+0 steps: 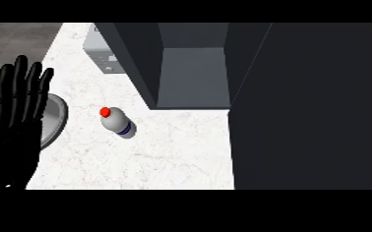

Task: Pick up the bottled water, place it into the cabinet and close the cabinet

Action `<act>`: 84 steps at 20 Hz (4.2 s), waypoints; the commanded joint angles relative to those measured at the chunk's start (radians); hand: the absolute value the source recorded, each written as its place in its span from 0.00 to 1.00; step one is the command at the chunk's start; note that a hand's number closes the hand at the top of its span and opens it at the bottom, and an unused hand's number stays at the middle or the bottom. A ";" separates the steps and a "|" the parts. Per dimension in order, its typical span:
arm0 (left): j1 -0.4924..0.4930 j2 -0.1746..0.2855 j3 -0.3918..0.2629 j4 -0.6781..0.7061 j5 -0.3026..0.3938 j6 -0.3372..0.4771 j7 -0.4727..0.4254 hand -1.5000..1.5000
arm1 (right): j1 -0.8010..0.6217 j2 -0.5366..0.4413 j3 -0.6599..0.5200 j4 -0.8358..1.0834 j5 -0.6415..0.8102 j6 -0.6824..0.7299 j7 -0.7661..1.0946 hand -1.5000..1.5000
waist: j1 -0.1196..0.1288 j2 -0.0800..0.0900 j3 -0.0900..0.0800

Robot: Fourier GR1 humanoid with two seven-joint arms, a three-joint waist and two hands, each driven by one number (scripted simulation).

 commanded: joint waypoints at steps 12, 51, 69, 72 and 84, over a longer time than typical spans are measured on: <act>0.039 -0.074 -0.279 0.065 0.081 0.493 0.269 0.00 | 0.246 0.045 0.077 -0.122 -0.334 0.133 0.148 0.00 | -0.021 0.003 -0.007; 0.316 0.026 -0.203 0.173 0.215 0.410 -0.085 0.00 | 0.503 0.036 0.051 -0.085 -0.333 0.346 -0.103 0.00 | -0.003 0.008 -0.008; 0.079 0.048 0.042 0.757 0.347 0.196 -0.276 0.00 | 0.595 0.031 0.076 -0.168 -0.329 0.365 -0.106 0.00 | -0.010 0.009 -0.008; 0.017 0.008 0.052 0.909 0.335 0.199 -0.346 0.00 | 0.625 0.037 0.072 -0.083 -0.308 0.416 -0.213 0.00 | -0.014 0.009 -0.008; -0.142 0.014 0.143 1.335 0.384 0.002 -0.548 0.00 | 0.631 0.028 0.067 -0.132 -0.329 0.407 -0.154 0.00 | -0.013 0.010 -0.009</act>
